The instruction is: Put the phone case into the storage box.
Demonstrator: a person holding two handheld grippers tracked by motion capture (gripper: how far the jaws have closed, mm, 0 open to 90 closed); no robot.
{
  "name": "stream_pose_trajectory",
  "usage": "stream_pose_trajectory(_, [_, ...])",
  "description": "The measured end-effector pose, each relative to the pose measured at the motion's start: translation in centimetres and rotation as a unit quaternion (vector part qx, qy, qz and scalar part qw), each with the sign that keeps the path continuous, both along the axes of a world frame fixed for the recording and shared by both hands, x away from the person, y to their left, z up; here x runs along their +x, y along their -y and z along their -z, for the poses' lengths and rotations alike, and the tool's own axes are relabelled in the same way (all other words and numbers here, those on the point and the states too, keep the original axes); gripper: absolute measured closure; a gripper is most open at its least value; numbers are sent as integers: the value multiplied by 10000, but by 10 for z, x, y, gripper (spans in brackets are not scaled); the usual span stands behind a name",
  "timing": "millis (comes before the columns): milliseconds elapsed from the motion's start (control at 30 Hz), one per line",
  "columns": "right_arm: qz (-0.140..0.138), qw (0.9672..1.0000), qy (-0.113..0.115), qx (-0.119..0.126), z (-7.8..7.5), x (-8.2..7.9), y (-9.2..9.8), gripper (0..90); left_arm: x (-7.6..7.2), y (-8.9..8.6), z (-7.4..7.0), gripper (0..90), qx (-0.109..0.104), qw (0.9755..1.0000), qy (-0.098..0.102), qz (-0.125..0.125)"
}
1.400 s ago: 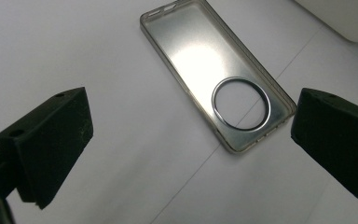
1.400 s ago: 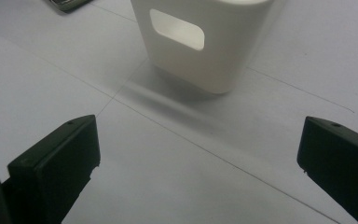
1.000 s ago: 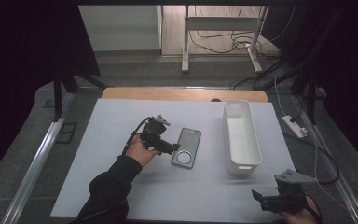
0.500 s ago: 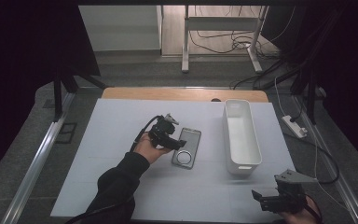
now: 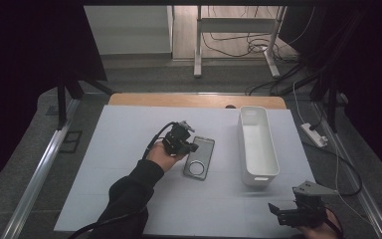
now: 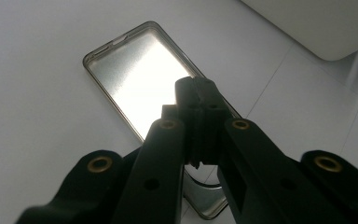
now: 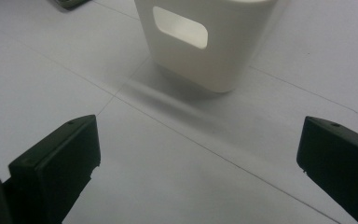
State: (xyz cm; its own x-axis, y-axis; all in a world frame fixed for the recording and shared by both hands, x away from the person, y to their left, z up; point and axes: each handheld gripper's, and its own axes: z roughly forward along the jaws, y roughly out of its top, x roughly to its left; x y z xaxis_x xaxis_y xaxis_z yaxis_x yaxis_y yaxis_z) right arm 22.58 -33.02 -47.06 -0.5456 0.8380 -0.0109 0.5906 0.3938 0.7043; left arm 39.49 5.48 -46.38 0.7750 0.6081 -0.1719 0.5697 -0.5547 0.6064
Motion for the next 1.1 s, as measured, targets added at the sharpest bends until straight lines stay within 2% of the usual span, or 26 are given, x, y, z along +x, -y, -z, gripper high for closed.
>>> stream_pose_trajectory(100, [-12,10000,-8,1,0,0,0,0,1,0,3,892,-33,10000,-52,-19])
stream_pose_trajectory(200, [-18,10000,-20,-8,0,0,0,0,2,0,7,892,77,9999,-64,57])
stream_pose_trajectory(267, [-22,10000,-21,-9,0,0,0,0,2,0,10,892,52,9999,-107,23])
stream_pose_trajectory(500, [-37,10000,-31,-11,0,0,0,0,0,3,19,892,214,9998,-12,5])
stream_pose_trajectory(800, [-45,10000,-32,-31,1,0,-1,2,-6,1,34,892,326,9994,-78,-45])
stream_pose_trajectory(1100, [-50,10000,-47,-54,1,1,-1,3,-12,-1,45,891,323,9994,-124,-92])
